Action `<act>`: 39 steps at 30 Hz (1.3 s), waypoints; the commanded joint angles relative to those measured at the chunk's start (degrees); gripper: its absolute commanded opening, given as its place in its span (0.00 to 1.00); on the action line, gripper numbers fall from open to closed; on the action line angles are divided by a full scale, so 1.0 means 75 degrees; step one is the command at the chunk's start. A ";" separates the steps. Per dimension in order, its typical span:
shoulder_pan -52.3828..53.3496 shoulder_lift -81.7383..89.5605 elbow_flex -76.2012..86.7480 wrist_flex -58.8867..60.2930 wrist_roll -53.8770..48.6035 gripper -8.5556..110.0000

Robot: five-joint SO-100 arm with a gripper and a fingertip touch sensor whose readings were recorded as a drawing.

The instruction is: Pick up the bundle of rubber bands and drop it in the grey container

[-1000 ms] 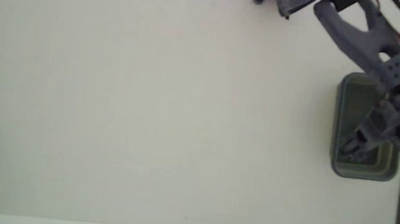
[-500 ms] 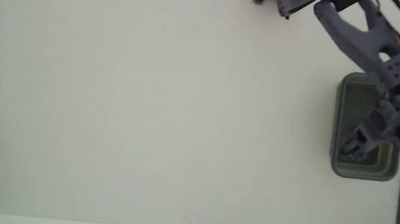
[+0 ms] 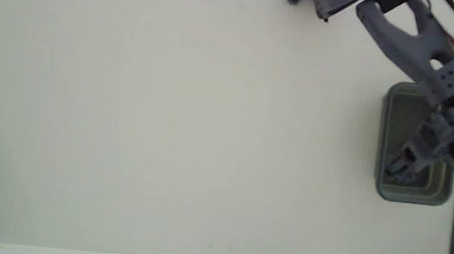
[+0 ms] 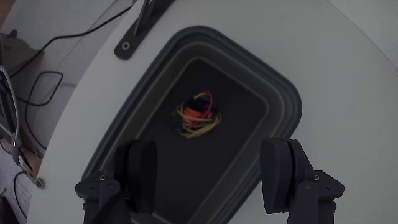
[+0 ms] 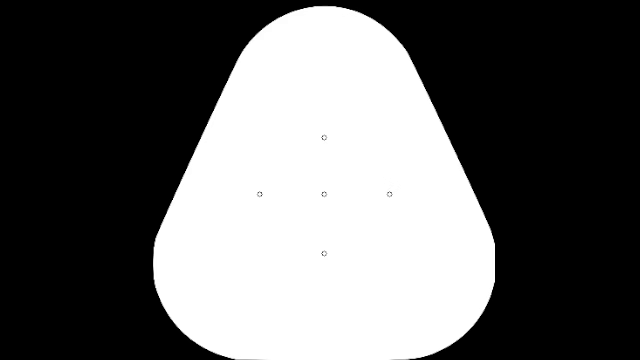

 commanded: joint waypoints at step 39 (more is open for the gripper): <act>0.2354 0.3965 0.3198 -0.0046 0.0035 1.00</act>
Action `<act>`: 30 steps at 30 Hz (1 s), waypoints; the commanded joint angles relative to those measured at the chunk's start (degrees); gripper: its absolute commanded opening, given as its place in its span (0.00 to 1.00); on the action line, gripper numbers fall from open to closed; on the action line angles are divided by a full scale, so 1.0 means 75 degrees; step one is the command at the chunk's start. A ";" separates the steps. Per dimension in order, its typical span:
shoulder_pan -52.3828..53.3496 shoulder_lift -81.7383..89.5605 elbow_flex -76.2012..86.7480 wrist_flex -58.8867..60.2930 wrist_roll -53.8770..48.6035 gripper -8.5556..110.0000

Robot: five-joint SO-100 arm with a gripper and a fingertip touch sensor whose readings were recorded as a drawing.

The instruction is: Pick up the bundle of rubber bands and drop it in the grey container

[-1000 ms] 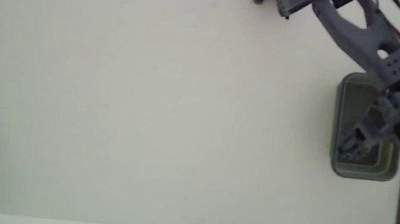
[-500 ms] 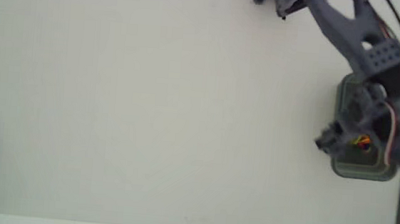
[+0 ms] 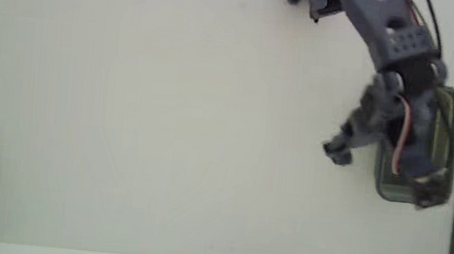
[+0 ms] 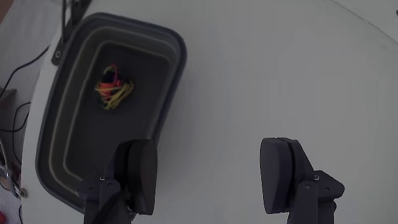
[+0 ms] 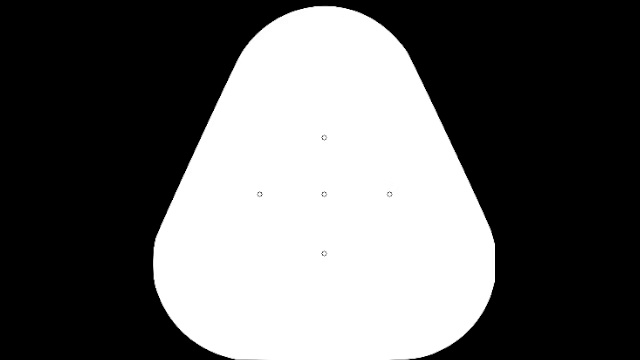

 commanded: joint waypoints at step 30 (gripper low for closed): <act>0.2307 0.3459 0.2870 0.0015 0.0035 1.00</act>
